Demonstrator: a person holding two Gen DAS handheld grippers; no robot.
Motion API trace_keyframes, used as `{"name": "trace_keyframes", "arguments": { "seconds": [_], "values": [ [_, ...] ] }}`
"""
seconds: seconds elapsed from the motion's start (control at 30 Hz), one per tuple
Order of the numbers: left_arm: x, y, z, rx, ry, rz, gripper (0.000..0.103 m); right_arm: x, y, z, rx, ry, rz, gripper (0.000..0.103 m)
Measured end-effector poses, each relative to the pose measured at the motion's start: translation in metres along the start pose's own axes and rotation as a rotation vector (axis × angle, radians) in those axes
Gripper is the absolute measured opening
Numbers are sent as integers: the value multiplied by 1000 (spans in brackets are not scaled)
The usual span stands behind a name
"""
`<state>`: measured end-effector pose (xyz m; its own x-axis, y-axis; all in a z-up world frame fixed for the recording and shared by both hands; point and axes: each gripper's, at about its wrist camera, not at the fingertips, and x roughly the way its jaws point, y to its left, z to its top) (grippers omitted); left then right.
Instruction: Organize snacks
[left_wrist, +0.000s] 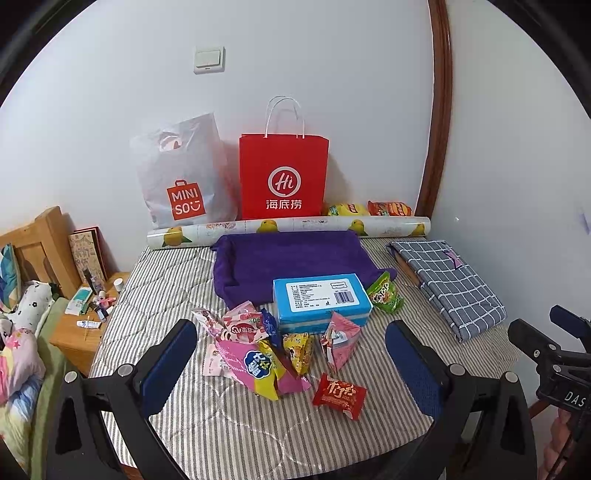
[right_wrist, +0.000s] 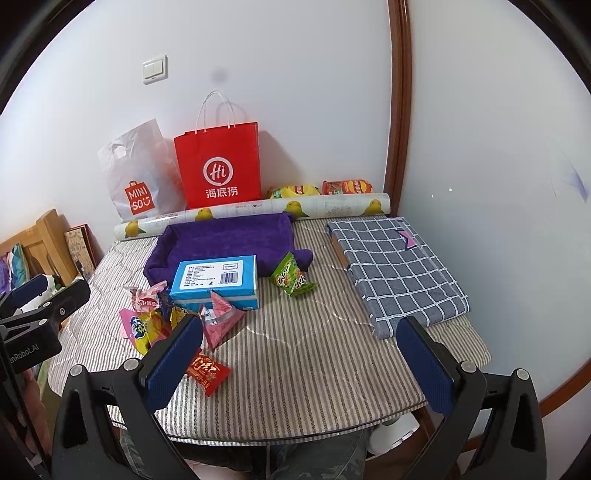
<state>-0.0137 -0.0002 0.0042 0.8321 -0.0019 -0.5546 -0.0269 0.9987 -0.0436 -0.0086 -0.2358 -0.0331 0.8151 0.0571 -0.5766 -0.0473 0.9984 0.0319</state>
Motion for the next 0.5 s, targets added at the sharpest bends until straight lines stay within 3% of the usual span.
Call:
{"name": "trace_keyframes", "arguments": {
  "seconds": [0.5],
  "values": [
    [0, 0, 1, 0, 0, -1, 103, 1, 1, -3, -1, 3, -1, 103]
  ]
}}
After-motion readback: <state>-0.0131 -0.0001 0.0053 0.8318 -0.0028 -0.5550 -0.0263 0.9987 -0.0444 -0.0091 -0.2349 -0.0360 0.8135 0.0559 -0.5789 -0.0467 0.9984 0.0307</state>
